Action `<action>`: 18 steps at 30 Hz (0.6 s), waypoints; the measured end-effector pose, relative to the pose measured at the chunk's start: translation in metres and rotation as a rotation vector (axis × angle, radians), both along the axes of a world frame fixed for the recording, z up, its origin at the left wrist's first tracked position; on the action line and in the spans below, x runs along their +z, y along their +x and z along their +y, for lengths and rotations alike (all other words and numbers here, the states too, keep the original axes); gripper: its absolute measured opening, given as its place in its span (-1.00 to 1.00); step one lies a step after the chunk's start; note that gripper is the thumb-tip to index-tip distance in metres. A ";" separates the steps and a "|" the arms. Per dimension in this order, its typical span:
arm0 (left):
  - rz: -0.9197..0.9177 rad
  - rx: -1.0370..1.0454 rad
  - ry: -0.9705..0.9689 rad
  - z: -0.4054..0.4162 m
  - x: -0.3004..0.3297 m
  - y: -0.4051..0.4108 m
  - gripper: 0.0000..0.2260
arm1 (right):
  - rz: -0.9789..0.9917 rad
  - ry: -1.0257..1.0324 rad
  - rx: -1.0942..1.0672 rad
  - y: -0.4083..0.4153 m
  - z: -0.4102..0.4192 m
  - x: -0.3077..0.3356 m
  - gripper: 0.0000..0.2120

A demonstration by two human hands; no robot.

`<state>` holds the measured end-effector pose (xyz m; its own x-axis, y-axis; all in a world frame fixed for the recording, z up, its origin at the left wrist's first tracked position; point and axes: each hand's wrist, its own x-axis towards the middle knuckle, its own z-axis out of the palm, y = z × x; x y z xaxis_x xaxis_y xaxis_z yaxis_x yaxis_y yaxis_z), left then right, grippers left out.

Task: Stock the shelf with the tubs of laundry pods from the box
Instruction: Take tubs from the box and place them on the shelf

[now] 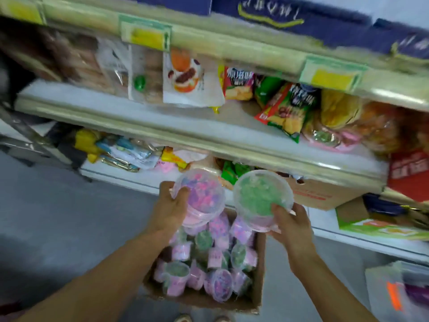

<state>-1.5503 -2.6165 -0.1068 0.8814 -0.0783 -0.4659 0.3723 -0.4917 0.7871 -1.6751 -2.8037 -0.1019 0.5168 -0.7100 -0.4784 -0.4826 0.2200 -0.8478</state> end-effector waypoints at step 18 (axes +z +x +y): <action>-0.255 -0.151 -0.477 -0.027 0.384 0.023 -0.77 | -0.498 -0.263 -0.134 -0.008 -0.045 0.379 -0.57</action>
<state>-1.5274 -2.6437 0.2776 0.9243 -0.3619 -0.1211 0.0939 -0.0920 0.9913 -1.6836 -2.8485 0.2766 0.5315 -0.8471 0.0010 0.0065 0.0029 -1.0000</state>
